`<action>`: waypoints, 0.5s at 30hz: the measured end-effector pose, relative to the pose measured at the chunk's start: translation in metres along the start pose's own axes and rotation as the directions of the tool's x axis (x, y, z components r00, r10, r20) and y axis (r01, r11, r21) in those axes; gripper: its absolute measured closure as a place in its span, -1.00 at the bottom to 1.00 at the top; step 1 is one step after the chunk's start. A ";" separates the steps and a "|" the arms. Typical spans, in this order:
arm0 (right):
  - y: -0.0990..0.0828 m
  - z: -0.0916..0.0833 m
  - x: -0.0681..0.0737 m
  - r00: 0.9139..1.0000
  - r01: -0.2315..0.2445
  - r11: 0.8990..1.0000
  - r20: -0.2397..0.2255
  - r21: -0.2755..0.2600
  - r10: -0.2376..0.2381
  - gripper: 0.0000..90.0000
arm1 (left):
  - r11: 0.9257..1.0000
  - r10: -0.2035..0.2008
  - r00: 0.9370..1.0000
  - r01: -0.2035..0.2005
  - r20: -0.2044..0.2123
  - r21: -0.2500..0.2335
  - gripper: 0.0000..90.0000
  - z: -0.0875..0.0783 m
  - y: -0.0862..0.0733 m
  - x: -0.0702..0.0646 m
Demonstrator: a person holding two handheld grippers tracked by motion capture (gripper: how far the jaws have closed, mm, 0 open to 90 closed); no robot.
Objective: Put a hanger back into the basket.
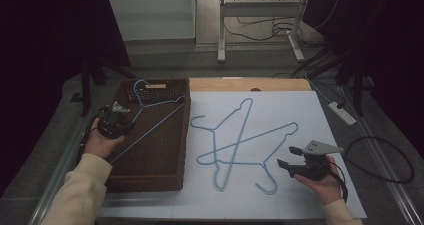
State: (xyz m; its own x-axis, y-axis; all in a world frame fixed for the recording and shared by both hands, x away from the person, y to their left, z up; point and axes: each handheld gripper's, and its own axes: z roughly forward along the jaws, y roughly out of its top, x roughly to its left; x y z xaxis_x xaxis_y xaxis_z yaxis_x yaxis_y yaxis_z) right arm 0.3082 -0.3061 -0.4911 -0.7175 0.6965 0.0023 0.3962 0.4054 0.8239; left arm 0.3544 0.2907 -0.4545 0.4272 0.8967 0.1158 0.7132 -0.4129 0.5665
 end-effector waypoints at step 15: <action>0.000 -0.003 -0.004 1.000 -0.012 1.000 0.003 -0.003 0.012 -0.31 | 0.998 0.024 0.996 -0.018 -0.087 0.061 0.81 0.013 -0.001 -0.001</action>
State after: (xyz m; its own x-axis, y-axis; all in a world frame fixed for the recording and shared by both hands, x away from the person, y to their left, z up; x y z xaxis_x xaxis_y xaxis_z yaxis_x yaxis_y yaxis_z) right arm 0.3089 -0.3105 -0.4898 -0.7111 0.7031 0.0107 0.4031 0.3952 0.8254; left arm 0.3606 0.2884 -0.4655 0.3941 0.8972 0.1993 0.7381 -0.4382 0.5131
